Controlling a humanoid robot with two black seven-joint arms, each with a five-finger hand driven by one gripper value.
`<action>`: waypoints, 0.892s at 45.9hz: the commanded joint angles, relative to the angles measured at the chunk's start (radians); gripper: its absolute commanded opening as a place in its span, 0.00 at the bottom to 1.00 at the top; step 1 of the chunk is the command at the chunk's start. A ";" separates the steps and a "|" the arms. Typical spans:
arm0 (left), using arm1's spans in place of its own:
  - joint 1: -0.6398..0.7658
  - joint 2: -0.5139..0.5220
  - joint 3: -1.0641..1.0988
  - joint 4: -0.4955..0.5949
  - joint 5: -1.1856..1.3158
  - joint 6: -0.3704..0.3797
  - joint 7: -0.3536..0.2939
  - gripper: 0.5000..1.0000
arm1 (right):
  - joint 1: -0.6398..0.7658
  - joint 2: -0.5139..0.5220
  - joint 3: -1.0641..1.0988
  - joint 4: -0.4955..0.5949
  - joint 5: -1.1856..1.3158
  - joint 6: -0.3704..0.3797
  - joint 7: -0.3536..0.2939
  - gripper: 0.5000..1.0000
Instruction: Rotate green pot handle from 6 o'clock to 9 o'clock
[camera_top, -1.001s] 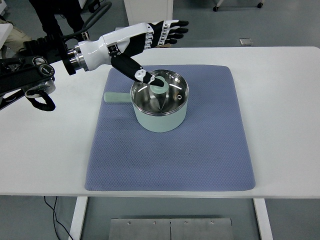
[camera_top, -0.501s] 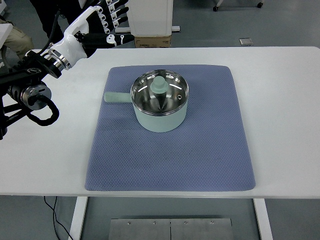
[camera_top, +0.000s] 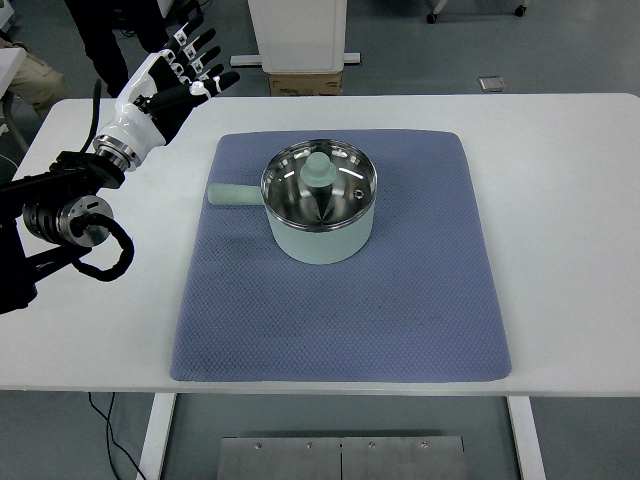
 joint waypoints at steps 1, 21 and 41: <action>0.038 -0.002 -0.031 0.000 0.000 0.005 0.000 1.00 | 0.000 0.000 0.000 0.000 0.000 0.000 0.000 1.00; 0.137 -0.010 -0.132 0.075 -0.002 0.007 0.000 1.00 | 0.000 0.000 0.000 0.000 0.000 0.000 0.000 1.00; 0.207 -0.039 -0.166 0.150 0.003 0.005 0.000 1.00 | 0.000 0.000 0.000 0.000 0.000 0.000 0.000 1.00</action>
